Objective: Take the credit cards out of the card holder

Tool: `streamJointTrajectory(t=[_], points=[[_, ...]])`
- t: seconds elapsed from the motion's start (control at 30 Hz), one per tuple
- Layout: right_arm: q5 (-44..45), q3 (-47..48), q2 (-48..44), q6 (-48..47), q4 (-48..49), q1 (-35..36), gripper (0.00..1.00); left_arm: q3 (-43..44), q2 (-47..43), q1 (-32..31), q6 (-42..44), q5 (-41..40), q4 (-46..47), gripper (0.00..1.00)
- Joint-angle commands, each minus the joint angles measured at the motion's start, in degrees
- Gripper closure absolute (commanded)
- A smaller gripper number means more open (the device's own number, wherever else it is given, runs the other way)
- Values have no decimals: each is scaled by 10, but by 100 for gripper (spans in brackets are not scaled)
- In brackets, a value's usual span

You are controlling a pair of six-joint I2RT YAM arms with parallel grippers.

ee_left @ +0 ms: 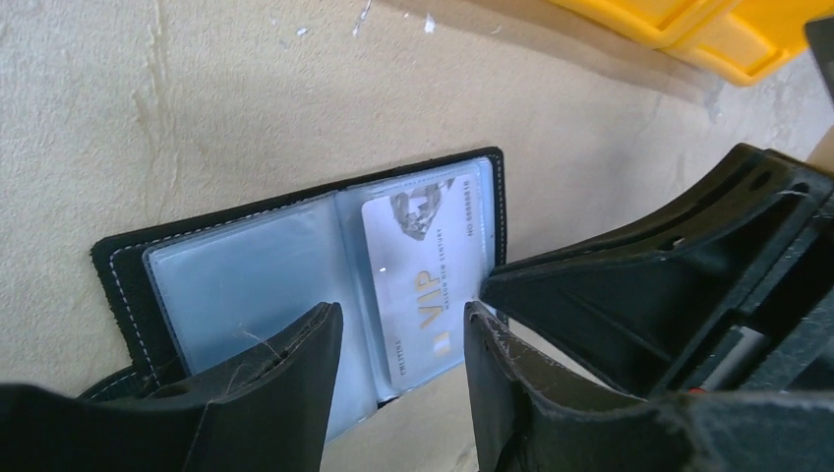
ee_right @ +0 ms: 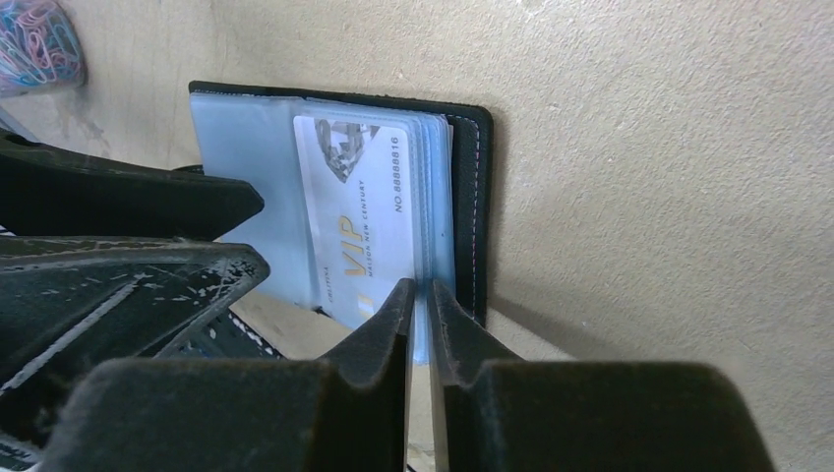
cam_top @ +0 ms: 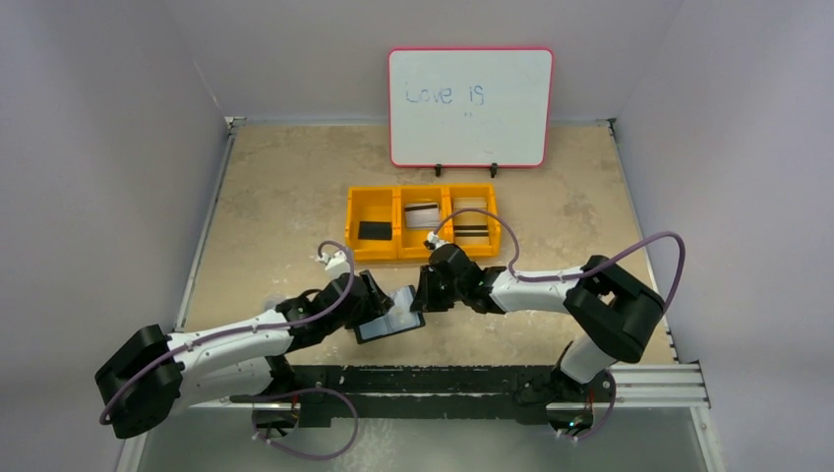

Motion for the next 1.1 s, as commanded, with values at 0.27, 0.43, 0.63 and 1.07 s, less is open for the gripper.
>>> streamJointTrajectory(t=[0.27, 0.43, 0.63, 1.07], points=[[-21, 15, 20, -18, -12, -1, 92, -50, 25, -2, -29, 47, 100, 52], [-24, 16, 23, -21, -13, -2, 93, -51, 25, -1, -32, 42, 128, 54], [-28, 16, 25, -19, -8, -2, 93, -70, 24, -1, -53, 32, 137, 57], [-40, 17, 42, -19, 0, -2, 95, -156, 27, -1, -78, 27, 249, 70]])
